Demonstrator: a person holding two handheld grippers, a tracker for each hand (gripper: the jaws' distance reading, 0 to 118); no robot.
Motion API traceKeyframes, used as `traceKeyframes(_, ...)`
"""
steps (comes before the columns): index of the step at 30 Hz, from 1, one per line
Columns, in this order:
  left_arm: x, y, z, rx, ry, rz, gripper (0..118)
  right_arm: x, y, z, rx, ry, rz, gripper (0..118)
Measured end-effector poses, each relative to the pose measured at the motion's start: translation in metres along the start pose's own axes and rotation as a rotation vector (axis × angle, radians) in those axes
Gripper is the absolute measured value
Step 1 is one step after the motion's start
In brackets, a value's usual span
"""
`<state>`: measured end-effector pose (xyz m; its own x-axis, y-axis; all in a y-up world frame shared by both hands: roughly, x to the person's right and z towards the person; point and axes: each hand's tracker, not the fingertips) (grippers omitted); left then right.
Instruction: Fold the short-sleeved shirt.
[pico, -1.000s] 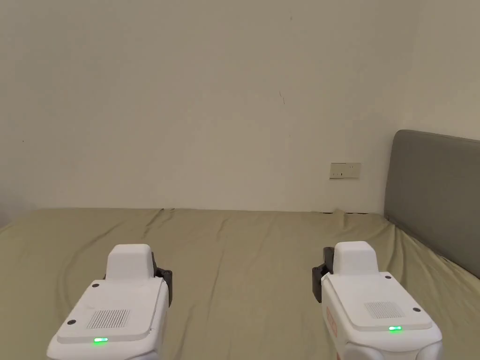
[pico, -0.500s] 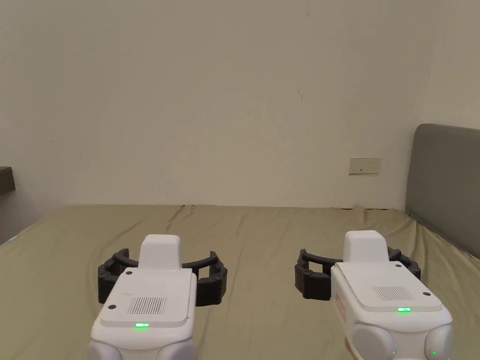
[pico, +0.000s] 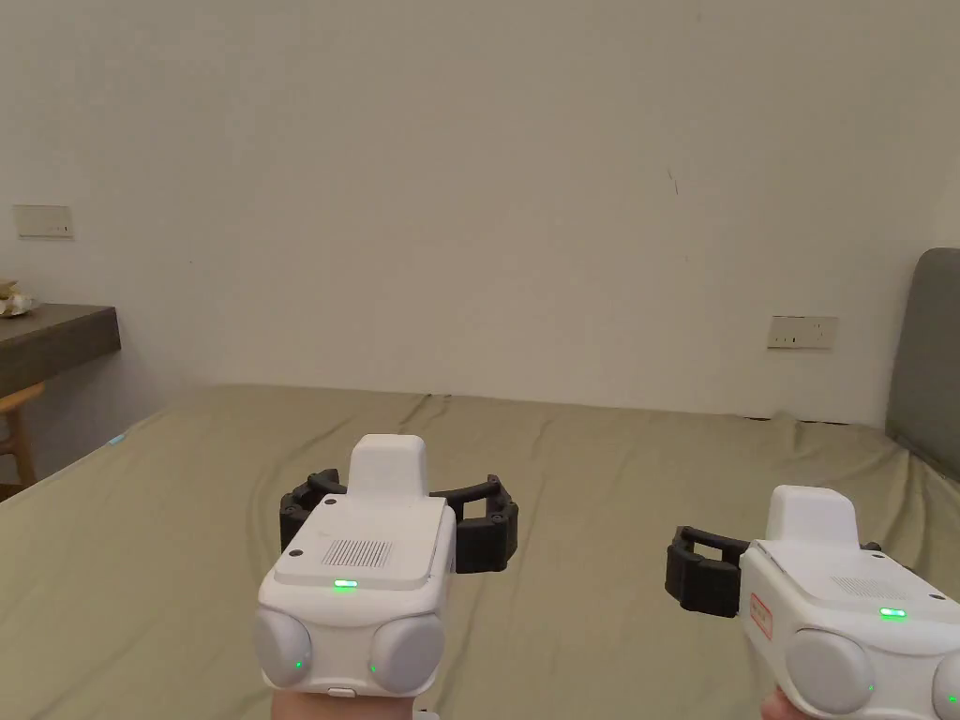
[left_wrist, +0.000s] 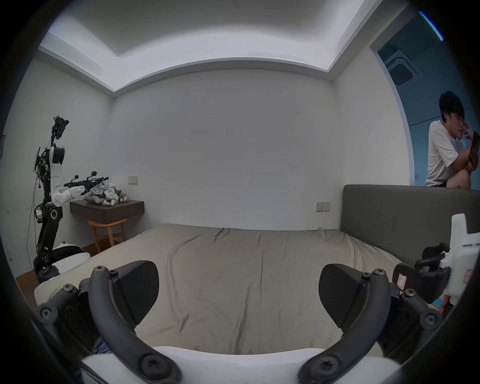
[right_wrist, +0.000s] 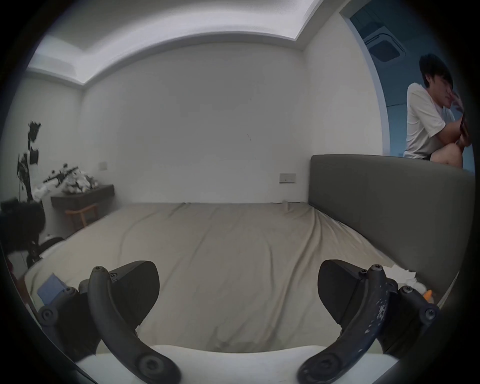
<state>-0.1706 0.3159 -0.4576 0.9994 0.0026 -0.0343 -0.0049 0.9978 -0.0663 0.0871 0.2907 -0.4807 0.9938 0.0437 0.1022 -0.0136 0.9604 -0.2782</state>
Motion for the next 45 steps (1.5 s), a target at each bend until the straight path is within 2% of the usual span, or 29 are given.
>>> traceKeyframes(1, -0.002, 0.001, 0.001, 0.007, 0.004, -0.004, 118, 0.000, -0.002, 0.002, 0.032, 0.014, 0.035, 118)
traceKeyframes(3, -0.004, 0.001, 0.002, 0.013, 0.007, -0.017, 118, 0.004, -0.006, 0.010, 0.087, 0.089, 0.056, 118)
traceKeyframes(7, -0.010, 0.003, 0.002, 0.005, 0.019, -0.025, 118, 0.012, -0.005, 0.018, 0.065, 0.172, -0.040, 118)
traceKeyframes(8, -0.011, 0.003, 0.002, 0.001, 0.019, -0.020, 118, 0.010, -0.004, 0.019, 0.052, 0.141, -0.019, 118)
traceKeyframes(10, -0.012, 0.003, 0.004, 0.001, 0.022, -0.009, 118, 0.002, -0.007, 0.020, 0.109, 0.018, 0.064, 118)
traceKeyframes(11, -0.012, 0.003, 0.005, 0.003, 0.021, -0.009, 118, 0.001, -0.007, 0.021, 0.101, 0.009, 0.089, 118)
traceKeyframes(14, -0.010, 0.000, 0.008, 0.005, 0.017, -0.023, 118, 0.004, -0.005, 0.019, 0.047, 0.077, 0.024, 118)
traceKeyframes(17, -0.008, -0.002, 0.010, 0.003, 0.004, -0.034, 118, 0.005, -0.005, 0.019, 0.055, 0.063, -0.004, 118)
traceKeyframes(25, -0.003, -0.008, 0.014, 0.002, -0.011, -0.046, 118, 0.001, -0.002, 0.023, 0.085, 0.006, 0.017, 118)
traceKeyframes(37, -0.003, -0.010, 0.016, 0.000, -0.017, -0.057, 118, 0.001, -0.007, 0.024, 0.087, -0.007, 0.005, 118)
traceKeyframes(45, -0.005, -0.012, 0.017, -0.005, -0.008, -0.051, 118, -0.002, -0.010, 0.025, 0.079, -0.009, 0.043, 118)
